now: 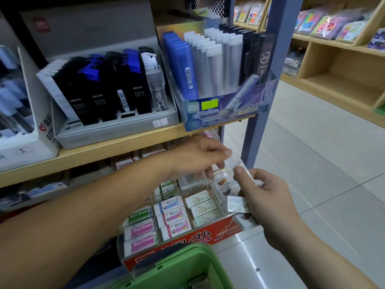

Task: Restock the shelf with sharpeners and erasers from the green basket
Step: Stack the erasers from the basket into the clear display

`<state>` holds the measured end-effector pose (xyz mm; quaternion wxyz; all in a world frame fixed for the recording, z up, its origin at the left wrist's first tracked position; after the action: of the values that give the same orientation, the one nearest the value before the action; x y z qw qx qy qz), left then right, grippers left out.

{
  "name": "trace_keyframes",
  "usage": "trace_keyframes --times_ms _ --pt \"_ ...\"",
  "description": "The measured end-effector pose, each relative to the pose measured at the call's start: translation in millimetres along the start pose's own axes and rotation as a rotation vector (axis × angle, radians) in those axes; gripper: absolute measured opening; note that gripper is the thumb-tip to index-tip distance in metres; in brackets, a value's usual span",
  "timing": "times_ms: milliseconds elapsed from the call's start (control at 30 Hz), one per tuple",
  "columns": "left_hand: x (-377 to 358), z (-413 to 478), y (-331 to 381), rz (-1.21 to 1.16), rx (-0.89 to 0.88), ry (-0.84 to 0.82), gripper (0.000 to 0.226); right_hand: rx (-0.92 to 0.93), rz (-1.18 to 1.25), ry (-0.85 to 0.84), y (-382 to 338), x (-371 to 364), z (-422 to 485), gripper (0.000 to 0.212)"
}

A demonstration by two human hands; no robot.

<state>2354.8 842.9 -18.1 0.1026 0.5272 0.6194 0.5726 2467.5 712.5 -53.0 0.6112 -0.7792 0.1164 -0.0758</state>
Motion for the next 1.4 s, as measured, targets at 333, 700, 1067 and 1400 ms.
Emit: trace_keyframes --times_ms 333,700,1067,1400 --pt "-11.6 -33.6 -19.5 -0.665 -0.092 -0.113 0.024 -0.029 0.153 -0.144 1.8 -11.6 -1.5 0.027" --pt "-3.1 -56.4 -40.2 -0.582 -0.108 0.031 0.041 -0.126 0.261 -0.140 5.1 -22.8 0.1 0.037" --pt "31.0 -16.0 -33.9 -0.101 0.045 0.261 0.018 -0.323 0.526 -0.245 19.0 -33.4 3.6 0.045" --pt "31.6 12.7 -28.5 0.166 0.005 0.137 0.045 -0.176 0.419 -0.103 14.8 -14.3 6.6 0.030"
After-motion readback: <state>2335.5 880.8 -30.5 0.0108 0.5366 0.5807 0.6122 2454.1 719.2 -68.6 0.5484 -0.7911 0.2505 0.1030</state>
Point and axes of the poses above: each hand's wrist, its own z-axis towards the middle knuckle, its own x-axis out of the back of the hand, y = z × x, the point moved 7 cm from there along z, towards the middle knuckle, and after that the axes turned 10 degrees about -y, right-handed, at the moved point
